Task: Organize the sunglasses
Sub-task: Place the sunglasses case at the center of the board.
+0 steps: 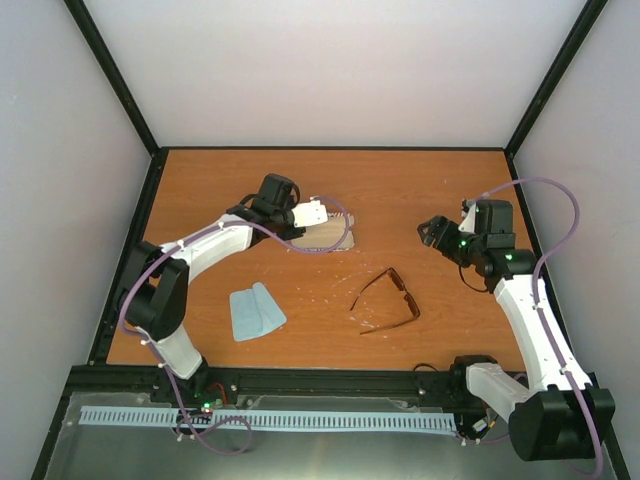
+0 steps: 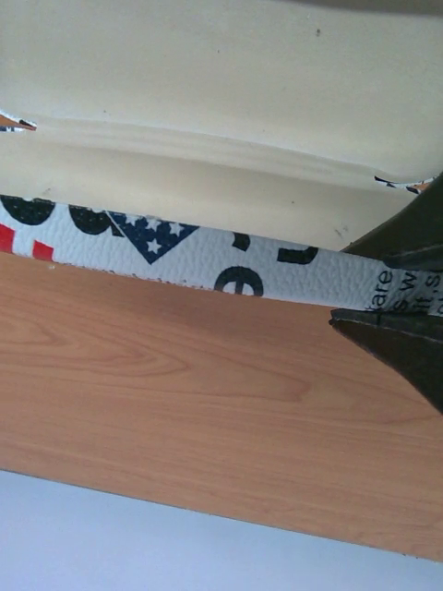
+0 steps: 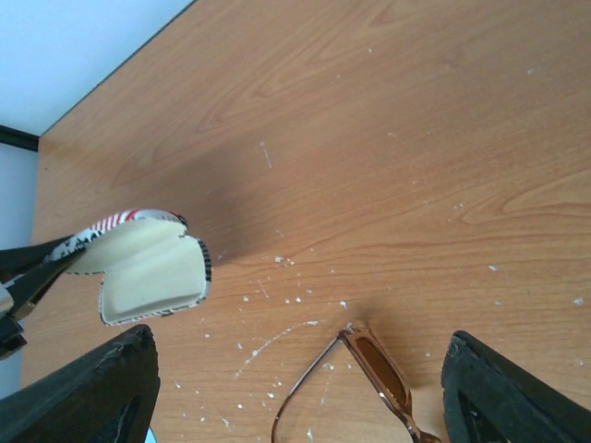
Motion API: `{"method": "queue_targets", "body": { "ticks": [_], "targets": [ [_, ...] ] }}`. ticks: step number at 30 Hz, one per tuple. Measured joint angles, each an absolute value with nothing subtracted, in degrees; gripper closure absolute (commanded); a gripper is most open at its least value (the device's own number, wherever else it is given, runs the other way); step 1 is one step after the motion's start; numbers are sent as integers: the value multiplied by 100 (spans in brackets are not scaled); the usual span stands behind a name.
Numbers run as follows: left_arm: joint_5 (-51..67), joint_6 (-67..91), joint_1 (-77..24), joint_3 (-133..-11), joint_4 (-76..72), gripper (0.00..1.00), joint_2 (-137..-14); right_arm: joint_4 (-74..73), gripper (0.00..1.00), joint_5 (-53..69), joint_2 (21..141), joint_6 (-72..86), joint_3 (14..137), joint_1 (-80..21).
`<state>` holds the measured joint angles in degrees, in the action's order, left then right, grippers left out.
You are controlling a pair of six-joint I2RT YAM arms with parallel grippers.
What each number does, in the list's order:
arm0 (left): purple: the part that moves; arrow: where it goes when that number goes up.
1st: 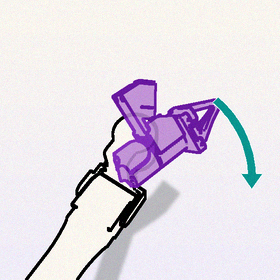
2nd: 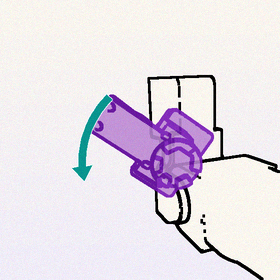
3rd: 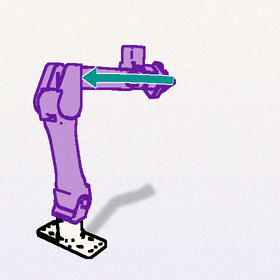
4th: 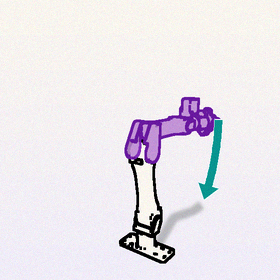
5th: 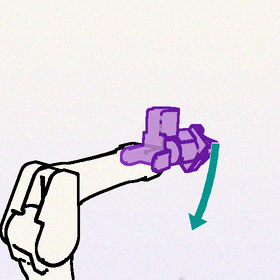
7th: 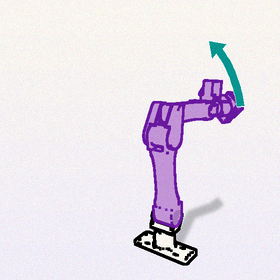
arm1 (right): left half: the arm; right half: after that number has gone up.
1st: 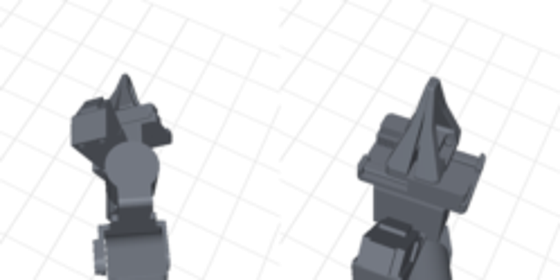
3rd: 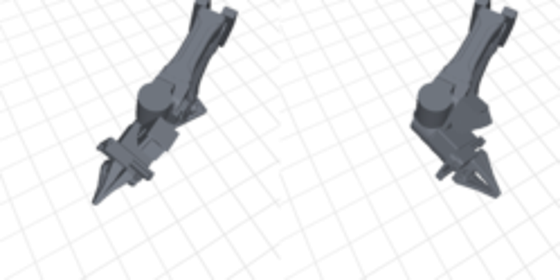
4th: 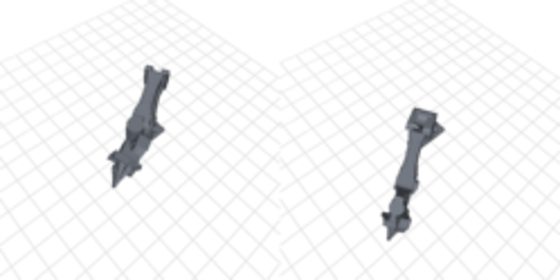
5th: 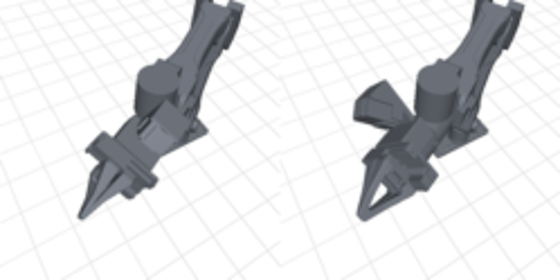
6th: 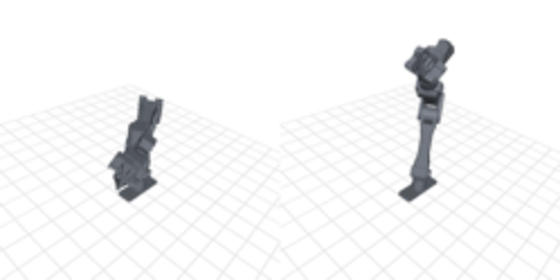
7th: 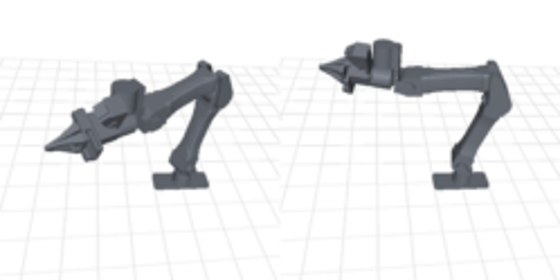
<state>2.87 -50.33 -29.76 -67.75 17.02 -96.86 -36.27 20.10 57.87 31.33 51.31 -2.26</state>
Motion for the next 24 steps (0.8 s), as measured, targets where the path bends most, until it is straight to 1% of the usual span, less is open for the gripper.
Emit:
{"method": "queue_targets", "body": {
  "ticks": [5,8,21,24],
  "targets": [
    [325,-5013,-2971,-6619,1273,99,-9749,-3697,19,2008,5791,3175,5035,-226],
    [357,-5019,-2976,-6464,1011,97,-9780,-3726,19,2005,5800,3175,5035,-226],
    [471,-5078,-2980,-6399,464,90,-10304,-3758,19,2005,5819,3177,5035,-226],
    [473,-5142,-2991,-6377,379,90,-10460,-3758,19,2005,5813,3177,5035,-226]
  ]
}}
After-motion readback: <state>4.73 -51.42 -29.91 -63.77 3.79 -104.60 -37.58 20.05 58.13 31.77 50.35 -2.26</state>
